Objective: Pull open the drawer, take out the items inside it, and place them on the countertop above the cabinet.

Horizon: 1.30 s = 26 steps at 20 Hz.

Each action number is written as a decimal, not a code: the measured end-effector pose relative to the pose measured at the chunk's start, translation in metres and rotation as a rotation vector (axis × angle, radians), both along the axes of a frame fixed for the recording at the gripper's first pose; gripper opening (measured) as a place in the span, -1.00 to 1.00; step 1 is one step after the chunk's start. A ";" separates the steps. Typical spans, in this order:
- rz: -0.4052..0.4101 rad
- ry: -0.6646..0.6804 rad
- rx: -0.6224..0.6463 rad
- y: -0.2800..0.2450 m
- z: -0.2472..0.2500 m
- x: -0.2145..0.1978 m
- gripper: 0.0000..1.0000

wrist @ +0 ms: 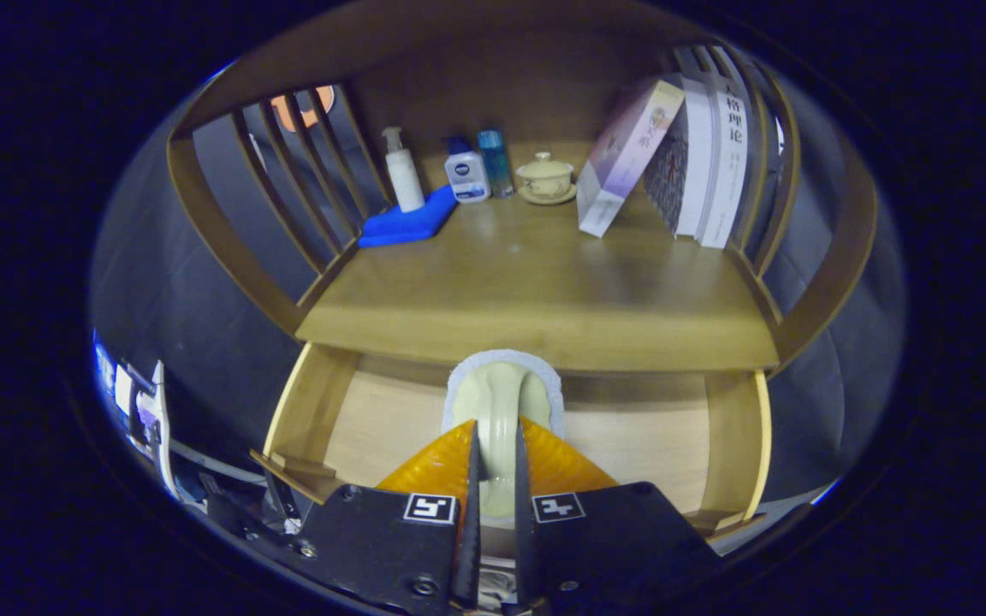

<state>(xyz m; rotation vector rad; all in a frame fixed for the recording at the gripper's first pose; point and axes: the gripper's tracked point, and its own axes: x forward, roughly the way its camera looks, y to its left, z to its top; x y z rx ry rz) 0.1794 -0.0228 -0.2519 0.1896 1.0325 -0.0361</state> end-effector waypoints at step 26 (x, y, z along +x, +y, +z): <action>-0.128 -0.029 -0.059 -0.029 -0.021 0.151 -0.61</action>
